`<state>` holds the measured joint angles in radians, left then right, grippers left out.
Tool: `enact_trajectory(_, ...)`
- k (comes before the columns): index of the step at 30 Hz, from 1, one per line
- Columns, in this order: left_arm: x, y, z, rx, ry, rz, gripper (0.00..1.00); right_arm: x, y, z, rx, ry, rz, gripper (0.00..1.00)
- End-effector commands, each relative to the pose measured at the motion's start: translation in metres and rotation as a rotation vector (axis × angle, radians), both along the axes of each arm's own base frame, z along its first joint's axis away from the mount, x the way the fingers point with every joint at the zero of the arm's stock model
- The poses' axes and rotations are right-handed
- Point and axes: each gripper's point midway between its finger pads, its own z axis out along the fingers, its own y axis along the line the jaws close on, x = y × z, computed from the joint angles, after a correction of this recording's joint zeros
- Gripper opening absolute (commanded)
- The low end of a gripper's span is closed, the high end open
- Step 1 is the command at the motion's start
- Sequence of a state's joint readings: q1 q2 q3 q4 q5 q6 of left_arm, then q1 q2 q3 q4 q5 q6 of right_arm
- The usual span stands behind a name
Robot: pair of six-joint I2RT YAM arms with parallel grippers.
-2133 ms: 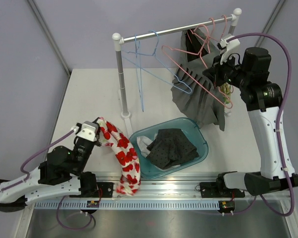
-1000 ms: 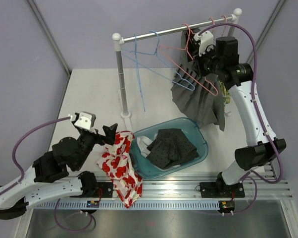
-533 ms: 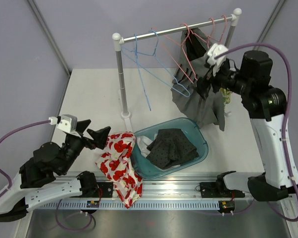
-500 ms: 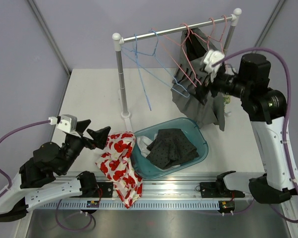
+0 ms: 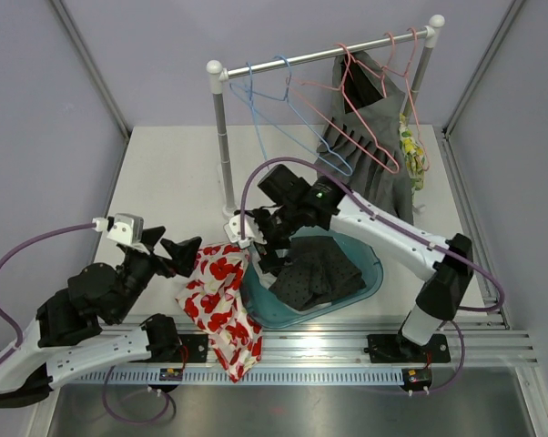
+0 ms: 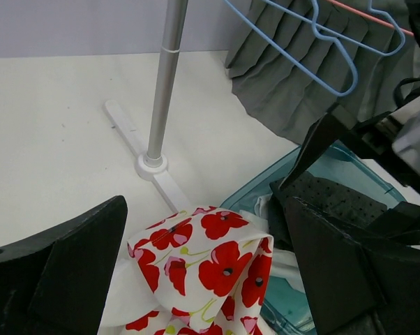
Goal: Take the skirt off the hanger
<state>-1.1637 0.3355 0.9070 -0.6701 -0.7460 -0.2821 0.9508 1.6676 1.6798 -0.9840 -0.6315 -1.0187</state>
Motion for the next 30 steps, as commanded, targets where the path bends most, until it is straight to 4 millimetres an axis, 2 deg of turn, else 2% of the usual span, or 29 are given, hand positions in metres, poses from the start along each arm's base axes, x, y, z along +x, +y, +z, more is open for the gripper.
enact_trajectory(1, -0.001, 0.016, -0.008, -0.048, 0.024, 0.057, 0.99, 0.025, 0.035, 0.019, 0.101, -0.133, 0.004, 0.99)
enact_trajectory(3, -0.004, 0.022, -0.01, -0.069, 0.027, 0.063, 0.99, 0.024, 0.047, 0.007, 0.103, -0.123, 0.023, 1.0)
enact_trajectory(4, -0.005, 0.025, -0.01, -0.076, 0.029, 0.063, 0.99, 0.019, 0.055, -0.008, 0.086, -0.097, 0.05, 0.99)
enact_trajectory(7, -0.008, 0.032, -0.009, -0.11, 0.029, 0.067, 0.99, 0.015, 0.071, -0.03, 0.064, -0.07, 0.059, 0.99)
enact_trajectory(11, -0.012, 0.037, -0.007, -0.147, 0.023, 0.06, 0.99, 0.013, 0.082, -0.05, 0.036, -0.061, 0.058, 0.87)
enact_trajectory(12, -0.012, 0.038, -0.007, -0.152, 0.02, 0.059, 0.99, 0.014, 0.083, -0.052, 0.03, -0.059, 0.058, 0.77)
enact_trajectory(14, -0.013, 0.039, -0.007, -0.159, 0.021, 0.057, 0.99, 0.013, 0.083, -0.057, 0.017, -0.06, 0.062, 0.66)
enact_trajectory(15, -0.013, 0.04, -0.006, -0.166, 0.018, 0.058, 0.99, 0.014, 0.082, -0.057, 0.011, -0.061, 0.06, 0.5)
enact_trajectory(18, -0.013, 0.039, -0.004, -0.172, 0.011, 0.054, 0.99, 0.015, 0.081, -0.048, -0.003, -0.07, 0.052, 0.26)
enact_trajectory(19, -0.013, 0.039, -0.003, -0.175, 0.009, 0.053, 0.99, 0.018, 0.082, -0.03, 0.024, -0.089, 0.04, 0.0)
enact_trajectory(21, -0.014, 0.039, 0.0, -0.179, 0.003, 0.047, 0.99, 0.017, 0.083, -0.004, 0.068, -0.084, 0.01, 0.0)
enact_trajectory(22, -0.014, 0.039, 0.001, -0.178, 0.002, 0.047, 0.99, 0.016, 0.086, 0.034, 0.146, -0.096, -0.001, 0.0)
enact_trajectory(24, -0.014, 0.042, 0.007, -0.192, -0.008, 0.05, 0.99, 0.015, 0.081, 0.076, 0.203, -0.011, -0.071, 0.0)
enact_trajectory(25, -0.015, 0.042, 0.009, -0.196, -0.011, 0.048, 0.99, 0.016, 0.079, 0.121, 0.286, -0.011, -0.098, 0.0)
enact_trajectory(27, -0.015, 0.045, 0.014, -0.212, -0.024, 0.05, 0.99, 0.017, 0.072, 0.165, 0.367, 0.033, -0.174, 0.0)
enact_trajectory(28, -0.015, 0.046, 0.015, -0.215, -0.031, 0.048, 0.99, 0.022, 0.06, 0.204, 0.462, -0.006, -0.208, 0.0)
enact_trajectory(29, -0.016, 0.047, 0.019, -0.23, -0.044, 0.047, 0.99, 0.022, 0.052, 0.219, 0.49, 0.014, -0.228, 0.0)
enact_trajectory(30, -0.016, 0.048, 0.02, -0.233, -0.049, 0.048, 0.99, 0.014, 0.038, 0.248, 0.553, 0.013, -0.215, 0.0)
